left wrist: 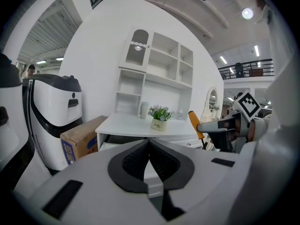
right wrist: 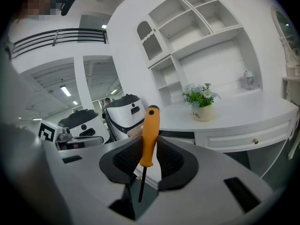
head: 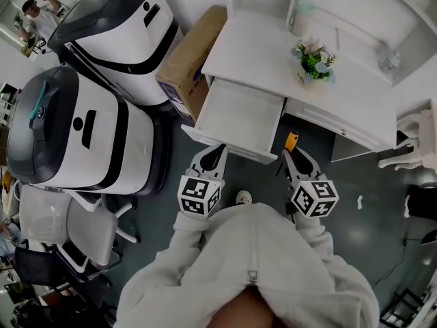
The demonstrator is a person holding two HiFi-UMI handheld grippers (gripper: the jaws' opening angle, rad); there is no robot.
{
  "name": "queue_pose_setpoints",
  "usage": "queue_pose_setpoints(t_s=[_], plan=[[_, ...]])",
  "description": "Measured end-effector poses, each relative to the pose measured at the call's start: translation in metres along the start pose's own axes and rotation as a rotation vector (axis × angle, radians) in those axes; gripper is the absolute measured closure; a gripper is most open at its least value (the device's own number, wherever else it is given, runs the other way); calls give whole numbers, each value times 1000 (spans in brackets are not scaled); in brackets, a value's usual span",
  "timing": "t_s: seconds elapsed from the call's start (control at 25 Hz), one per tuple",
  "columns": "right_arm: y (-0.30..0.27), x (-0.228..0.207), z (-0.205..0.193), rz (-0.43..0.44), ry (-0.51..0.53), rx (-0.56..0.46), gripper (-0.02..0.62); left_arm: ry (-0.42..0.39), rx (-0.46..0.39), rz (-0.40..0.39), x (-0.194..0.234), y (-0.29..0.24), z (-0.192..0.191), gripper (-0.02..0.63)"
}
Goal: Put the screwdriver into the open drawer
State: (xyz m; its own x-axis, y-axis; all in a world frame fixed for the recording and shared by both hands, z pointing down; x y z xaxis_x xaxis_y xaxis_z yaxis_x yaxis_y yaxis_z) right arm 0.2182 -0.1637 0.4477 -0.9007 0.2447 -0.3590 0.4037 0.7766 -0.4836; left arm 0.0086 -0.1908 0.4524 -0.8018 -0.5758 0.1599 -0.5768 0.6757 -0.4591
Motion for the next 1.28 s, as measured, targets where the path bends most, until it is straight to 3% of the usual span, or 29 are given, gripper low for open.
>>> queue_pose_setpoints(t_s=[0.8, 1.28], plan=[[-23, 10, -14, 47, -45, 45, 485, 20, 38, 36, 11, 10, -17, 589], [-101, 14, 15, 80, -34, 106, 485, 70, 20, 72, 65, -9, -2, 589]])
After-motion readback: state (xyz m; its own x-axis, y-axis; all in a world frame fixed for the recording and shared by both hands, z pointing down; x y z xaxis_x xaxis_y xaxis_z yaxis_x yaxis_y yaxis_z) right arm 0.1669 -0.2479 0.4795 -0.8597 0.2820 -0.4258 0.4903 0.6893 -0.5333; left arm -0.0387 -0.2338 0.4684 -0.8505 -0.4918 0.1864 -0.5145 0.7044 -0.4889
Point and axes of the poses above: the fingertips, and each gripper's own axes: y backward along the fingers, x to its left, z out of its top, the point moved 3 cm from there along y, backward along the fingers, and after that the axes turned 8 degrees about x, right-handed, at the moved point
